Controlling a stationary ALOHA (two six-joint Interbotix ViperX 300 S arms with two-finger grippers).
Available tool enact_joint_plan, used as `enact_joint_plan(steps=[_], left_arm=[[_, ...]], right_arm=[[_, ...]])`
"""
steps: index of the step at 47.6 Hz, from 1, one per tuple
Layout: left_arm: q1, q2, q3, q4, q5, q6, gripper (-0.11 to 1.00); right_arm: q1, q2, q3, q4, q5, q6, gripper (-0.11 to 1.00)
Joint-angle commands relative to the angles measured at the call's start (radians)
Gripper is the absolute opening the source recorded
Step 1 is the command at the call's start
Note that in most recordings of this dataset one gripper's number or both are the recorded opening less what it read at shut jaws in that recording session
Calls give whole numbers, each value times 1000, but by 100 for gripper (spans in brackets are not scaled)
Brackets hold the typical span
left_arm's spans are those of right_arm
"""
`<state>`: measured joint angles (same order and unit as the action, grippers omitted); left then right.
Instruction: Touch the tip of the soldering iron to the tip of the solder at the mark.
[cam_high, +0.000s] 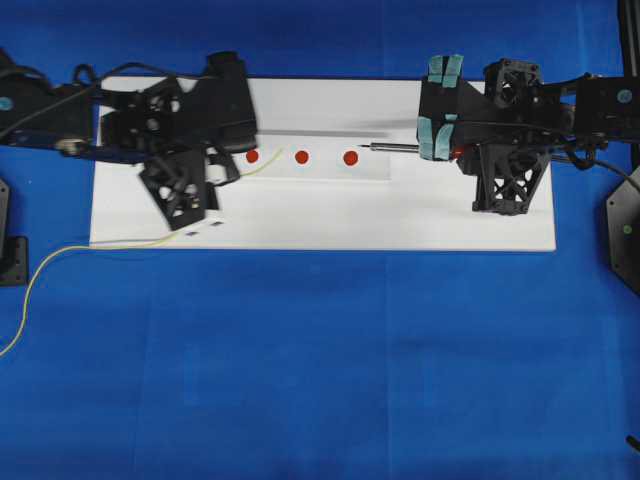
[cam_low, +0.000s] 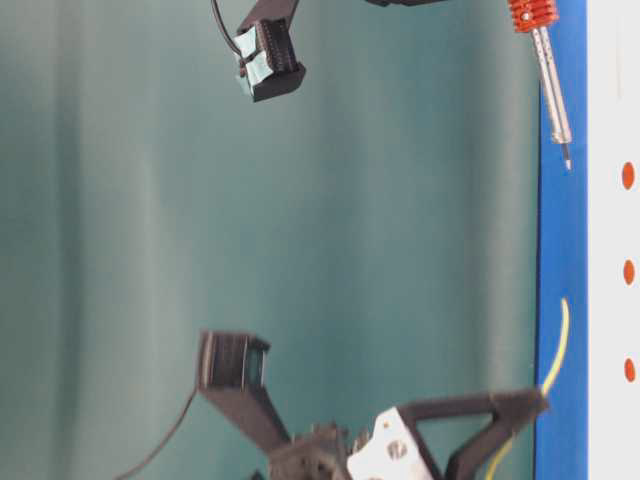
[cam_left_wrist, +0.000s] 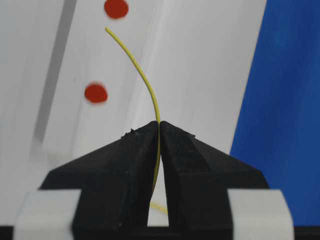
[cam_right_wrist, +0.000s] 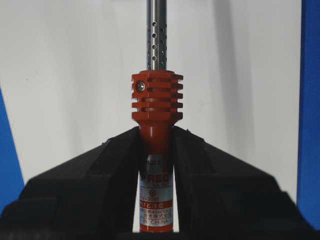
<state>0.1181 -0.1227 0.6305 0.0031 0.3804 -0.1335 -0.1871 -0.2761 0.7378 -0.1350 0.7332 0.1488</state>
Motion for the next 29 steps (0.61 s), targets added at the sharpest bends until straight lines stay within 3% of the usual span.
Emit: enact_joint_plan(steps=[1, 17, 29], left_arm=[[-3, 23, -69, 0, -5, 2, 2], [-6, 183, -216, 2, -5, 0, 2], [-15, 255, -253, 2, -12, 0, 2]], right_arm=[[2, -15, -9, -5, -8, -3, 6], [2, -14, -5, -8, -9, -3, 6], [2, -12, 0, -20, -20, -3, 6]])
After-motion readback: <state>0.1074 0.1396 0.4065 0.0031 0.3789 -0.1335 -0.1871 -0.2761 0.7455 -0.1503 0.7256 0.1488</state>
